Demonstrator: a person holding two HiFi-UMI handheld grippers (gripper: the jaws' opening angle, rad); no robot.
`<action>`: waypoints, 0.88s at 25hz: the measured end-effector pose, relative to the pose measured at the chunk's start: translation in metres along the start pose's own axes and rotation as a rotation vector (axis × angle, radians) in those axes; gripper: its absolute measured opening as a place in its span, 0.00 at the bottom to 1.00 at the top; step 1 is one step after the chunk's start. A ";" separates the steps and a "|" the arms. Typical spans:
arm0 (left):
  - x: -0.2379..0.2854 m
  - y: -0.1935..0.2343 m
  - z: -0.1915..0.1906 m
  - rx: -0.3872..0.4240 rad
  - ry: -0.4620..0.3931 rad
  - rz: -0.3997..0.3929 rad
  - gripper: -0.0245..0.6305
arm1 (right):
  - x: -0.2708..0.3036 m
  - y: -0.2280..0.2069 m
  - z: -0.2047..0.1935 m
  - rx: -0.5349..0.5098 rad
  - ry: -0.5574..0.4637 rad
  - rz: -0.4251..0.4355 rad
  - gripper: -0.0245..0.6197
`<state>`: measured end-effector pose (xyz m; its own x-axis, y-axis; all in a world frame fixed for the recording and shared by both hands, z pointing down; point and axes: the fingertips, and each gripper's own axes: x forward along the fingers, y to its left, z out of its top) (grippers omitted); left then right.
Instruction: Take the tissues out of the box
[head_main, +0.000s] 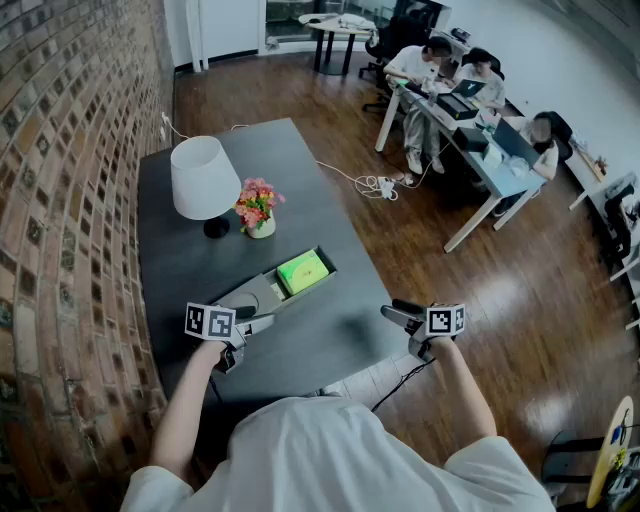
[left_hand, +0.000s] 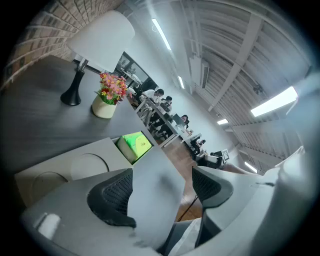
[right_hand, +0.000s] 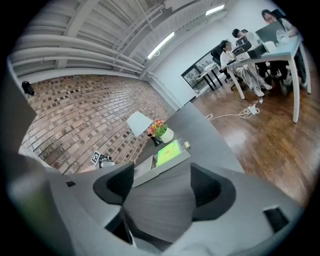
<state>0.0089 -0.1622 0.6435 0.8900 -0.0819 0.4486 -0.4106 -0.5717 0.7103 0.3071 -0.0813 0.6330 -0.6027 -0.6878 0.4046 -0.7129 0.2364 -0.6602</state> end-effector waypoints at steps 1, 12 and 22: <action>-0.001 0.002 0.000 0.002 0.001 0.003 0.58 | -0.005 -0.003 0.002 -0.011 0.002 -0.016 0.59; -0.013 0.013 0.005 0.015 -0.009 0.038 0.58 | -0.017 -0.029 0.026 -0.119 -0.005 -0.090 0.62; -0.022 0.017 0.008 0.091 -0.012 0.091 0.58 | 0.030 -0.033 0.038 -0.310 0.141 -0.113 0.63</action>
<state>-0.0158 -0.1769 0.6417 0.8521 -0.1461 0.5026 -0.4710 -0.6330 0.6144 0.3260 -0.1360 0.6427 -0.5422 -0.6247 0.5619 -0.8396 0.3763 -0.3918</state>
